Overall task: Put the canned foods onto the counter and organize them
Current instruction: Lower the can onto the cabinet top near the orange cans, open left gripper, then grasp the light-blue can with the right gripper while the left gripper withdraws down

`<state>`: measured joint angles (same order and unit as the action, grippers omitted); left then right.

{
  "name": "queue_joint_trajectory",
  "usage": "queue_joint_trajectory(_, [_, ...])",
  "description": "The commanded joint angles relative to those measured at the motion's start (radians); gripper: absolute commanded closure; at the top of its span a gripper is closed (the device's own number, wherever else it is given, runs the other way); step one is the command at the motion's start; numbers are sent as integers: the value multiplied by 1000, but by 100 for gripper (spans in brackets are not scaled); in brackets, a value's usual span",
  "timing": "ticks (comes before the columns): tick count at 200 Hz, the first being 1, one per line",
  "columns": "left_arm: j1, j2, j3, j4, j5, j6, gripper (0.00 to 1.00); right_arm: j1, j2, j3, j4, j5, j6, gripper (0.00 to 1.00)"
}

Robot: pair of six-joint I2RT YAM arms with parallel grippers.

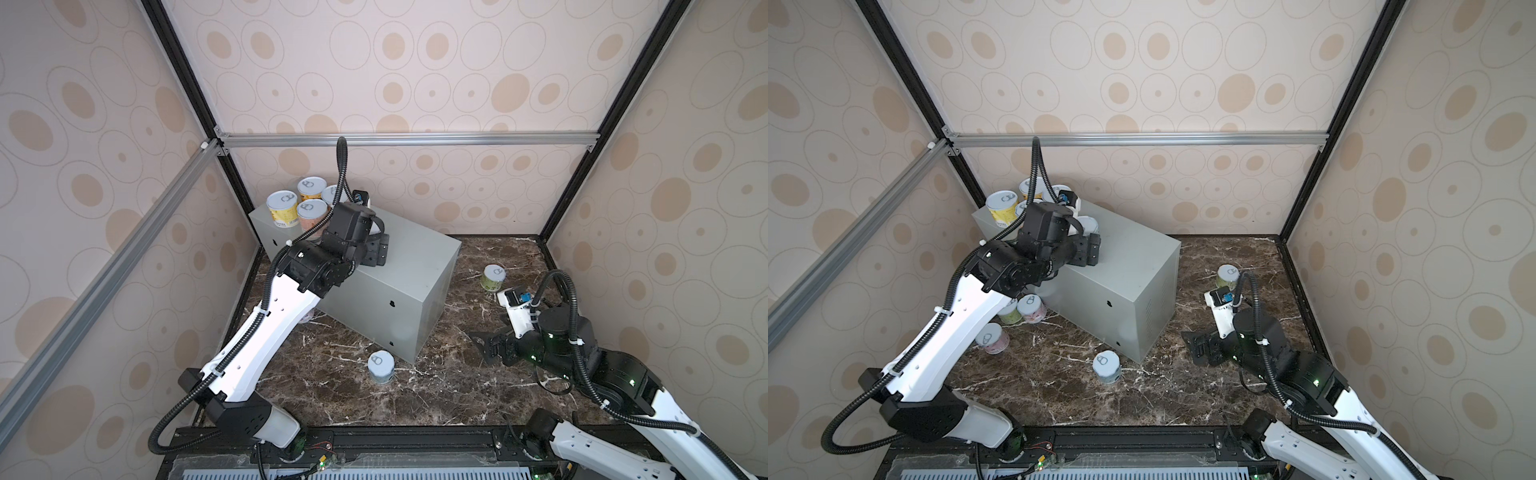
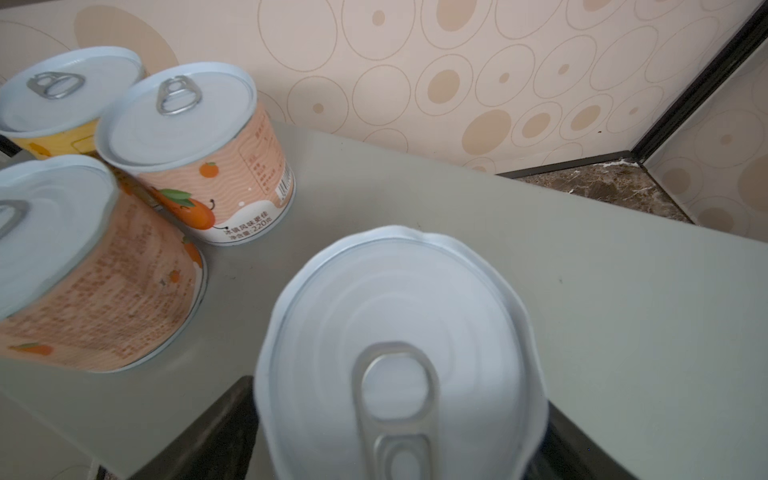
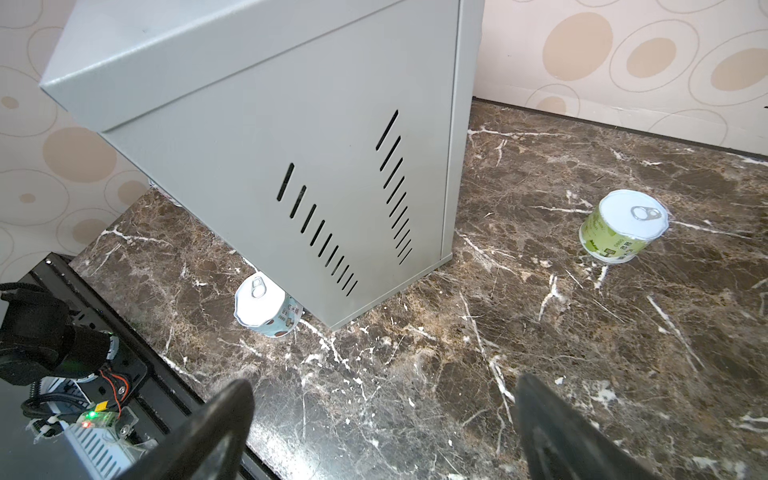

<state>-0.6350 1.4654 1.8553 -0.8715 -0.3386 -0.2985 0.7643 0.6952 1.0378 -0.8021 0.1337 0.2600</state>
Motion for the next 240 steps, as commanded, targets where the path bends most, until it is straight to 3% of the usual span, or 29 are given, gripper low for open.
queue_joint_trajectory(1, [5, -65, -31, 44, 21, -5, 9, -5, -10, 26, -27, -1, 11, 0])
queue_joint_trajectory(34, [3, -161, -145, 89, 67, -16, 11, -4, -7, 60, -42, -7, 19, 0])
queue_joint_trajectory(60, [4, -253, -250, 127, 89, -26, 18, -4, 19, 129, -60, -24, 1, 0])
queue_joint_trajectory(107, [4, -364, -380, 151, 116, -37, 35, -4, 160, 314, -104, -47, -48, 2])
queue_joint_trajectory(130, [3, -431, -453, 167, 115, -50, 37, -2, 242, 399, -77, -77, -51, 7])
queue_joint_trajectory(175, [5, -572, -677, 186, 117, -95, 32, 62, 415, 547, 2, -47, -48, 7])
queue_joint_trajectory(221, [5, -717, -940, 257, 164, -170, 17, 126, 594, 668, 69, 21, -51, 6])
queue_joint_trajectory(240, [6, -762, -1017, 280, 169, -180, 6, 136, 660, 712, 100, 30, -45, 6])
